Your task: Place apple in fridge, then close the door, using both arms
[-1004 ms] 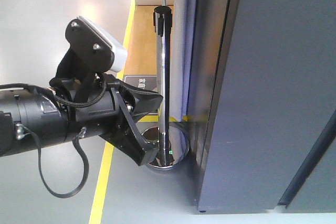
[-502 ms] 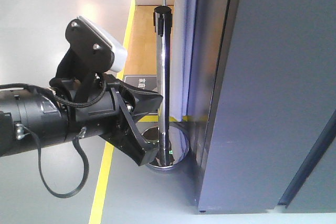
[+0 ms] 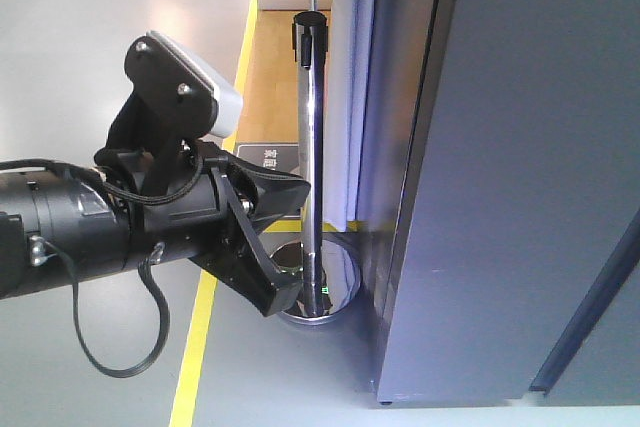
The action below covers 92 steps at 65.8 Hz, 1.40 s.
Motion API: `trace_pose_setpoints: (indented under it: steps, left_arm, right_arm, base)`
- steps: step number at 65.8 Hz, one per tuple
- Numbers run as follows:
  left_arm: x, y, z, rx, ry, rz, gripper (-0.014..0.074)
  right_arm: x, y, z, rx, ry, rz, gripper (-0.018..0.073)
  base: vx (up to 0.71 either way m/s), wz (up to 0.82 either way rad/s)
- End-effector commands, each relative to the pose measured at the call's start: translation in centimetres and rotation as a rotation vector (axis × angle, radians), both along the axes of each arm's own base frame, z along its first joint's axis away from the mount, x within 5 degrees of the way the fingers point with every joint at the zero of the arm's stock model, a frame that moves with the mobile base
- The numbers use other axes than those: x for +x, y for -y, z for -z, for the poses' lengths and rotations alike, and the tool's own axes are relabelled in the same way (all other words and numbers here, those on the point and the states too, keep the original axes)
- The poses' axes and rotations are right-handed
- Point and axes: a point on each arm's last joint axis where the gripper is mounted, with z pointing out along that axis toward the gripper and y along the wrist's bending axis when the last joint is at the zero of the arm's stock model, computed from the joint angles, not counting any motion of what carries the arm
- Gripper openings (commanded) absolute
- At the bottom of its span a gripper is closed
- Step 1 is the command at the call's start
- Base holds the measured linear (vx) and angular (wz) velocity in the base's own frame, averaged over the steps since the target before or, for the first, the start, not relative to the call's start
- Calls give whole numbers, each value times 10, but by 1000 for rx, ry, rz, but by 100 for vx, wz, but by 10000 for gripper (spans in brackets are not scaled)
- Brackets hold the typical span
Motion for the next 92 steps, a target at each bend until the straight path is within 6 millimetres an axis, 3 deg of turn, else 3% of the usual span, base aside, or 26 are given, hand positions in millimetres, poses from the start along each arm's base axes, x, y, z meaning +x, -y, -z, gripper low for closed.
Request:
trace_pose_setpoints:
  steps: [1, 8, 16, 28, 42, 48, 61, 73, 92]
  left_arm:
    - [-1, -3, -19, -75, 63, -19, -6]
    - [1, -10, -15, -60, 134, -55, -6]
    - [-3, -33, -2, -95, 230, -131, -6]
    - [-21, -95, 23, -169, 196, -341, -6]
    - [-73, -163, 54, -210, 291, -602, -6]
    - [-94, -179, 77, -223, 344, -696, -6]
    - [-120, -191, 121, -274, 383, -817, -6]
    - [-126, -195, 152, -308, 379, -877, -6]
    - [-131, -198, 151, -341, 424, -926, -6]
  right_arm:
    - [3, 1, -9, -11, 52, -5, -2]
    - [3, 1, -9, -11, 51, -5, -2]
    - [3, 1, -9, -11, 51, -5, -2]
    - [3, 1, -9, -10, 51, -4, -2]
    - [3, 1, -9, -10, 51, -4, -2]
    - [3, 1, -9, -10, 51, -4, -2]
    - [3, 1, -9, -10, 51, -4, -2]
    - [3, 1, -9, -10, 51, -4, -2]
    - [3, 1, -9, -11, 51, -3, -2]
  base:
    - [0, 0]
    - [0, 0]
    - [0, 0]
    - [0, 0]
    - [0, 0]
    - [0, 0]
    - [0, 0]
    - [0, 0]
    - [0, 0]
